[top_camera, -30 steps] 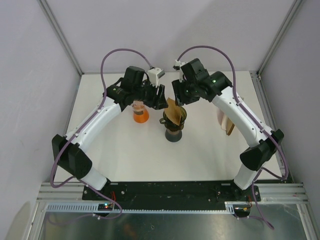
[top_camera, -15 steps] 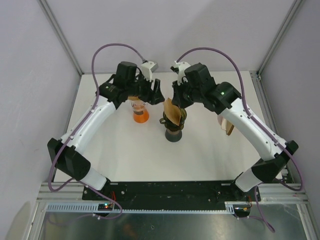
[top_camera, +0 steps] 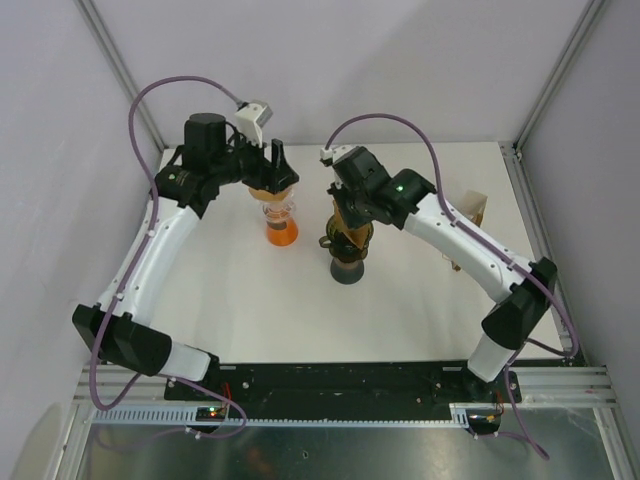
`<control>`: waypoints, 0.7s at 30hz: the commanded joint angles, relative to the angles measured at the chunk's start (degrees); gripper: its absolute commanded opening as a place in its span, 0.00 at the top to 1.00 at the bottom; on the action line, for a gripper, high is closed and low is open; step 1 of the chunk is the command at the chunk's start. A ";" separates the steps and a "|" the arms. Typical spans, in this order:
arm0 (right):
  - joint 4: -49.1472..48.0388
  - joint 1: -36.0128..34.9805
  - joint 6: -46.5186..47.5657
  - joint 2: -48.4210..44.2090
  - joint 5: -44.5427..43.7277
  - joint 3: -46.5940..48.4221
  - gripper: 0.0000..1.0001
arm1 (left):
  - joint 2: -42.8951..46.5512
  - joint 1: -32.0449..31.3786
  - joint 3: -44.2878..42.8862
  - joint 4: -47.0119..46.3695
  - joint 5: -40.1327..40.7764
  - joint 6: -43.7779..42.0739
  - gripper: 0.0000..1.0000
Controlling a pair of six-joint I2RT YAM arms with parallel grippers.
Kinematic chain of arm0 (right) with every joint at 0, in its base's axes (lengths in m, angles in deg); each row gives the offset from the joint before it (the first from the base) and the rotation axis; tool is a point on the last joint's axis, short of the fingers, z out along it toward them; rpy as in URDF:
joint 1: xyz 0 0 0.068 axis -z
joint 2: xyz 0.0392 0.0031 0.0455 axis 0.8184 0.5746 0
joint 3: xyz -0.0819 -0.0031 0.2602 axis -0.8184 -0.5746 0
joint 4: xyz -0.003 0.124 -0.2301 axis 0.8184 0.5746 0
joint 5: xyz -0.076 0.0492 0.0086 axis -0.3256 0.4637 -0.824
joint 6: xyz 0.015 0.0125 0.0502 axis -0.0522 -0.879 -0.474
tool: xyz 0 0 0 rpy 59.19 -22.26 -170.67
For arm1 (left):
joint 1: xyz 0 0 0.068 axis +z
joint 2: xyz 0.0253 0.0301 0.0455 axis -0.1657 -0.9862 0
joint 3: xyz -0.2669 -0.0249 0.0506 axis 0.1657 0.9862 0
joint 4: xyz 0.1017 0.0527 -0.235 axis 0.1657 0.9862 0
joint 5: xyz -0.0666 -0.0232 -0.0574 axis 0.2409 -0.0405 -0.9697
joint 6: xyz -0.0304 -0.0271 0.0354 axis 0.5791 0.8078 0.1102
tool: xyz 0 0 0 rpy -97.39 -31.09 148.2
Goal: Place the coffee filter in the dripper
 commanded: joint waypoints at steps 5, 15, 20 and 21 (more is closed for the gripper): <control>2.89 -0.67 2.21 4.78 -6.09 2.29 1.00 | 3.38 2.79 -0.29 -1.30 -4.00 -0.73 0.21; 3.33 -2.80 3.62 8.99 -4.54 1.42 1.00 | 2.76 3.08 -0.59 -1.29 -5.57 -0.46 0.20; 3.35 -2.41 3.86 10.95 -5.65 0.86 1.00 | 2.67 3.10 -0.30 -1.38 -5.81 -0.29 0.20; 3.32 -2.21 3.88 11.28 -5.68 0.65 1.00 | 2.63 3.10 -0.20 -1.39 -5.87 -0.18 0.20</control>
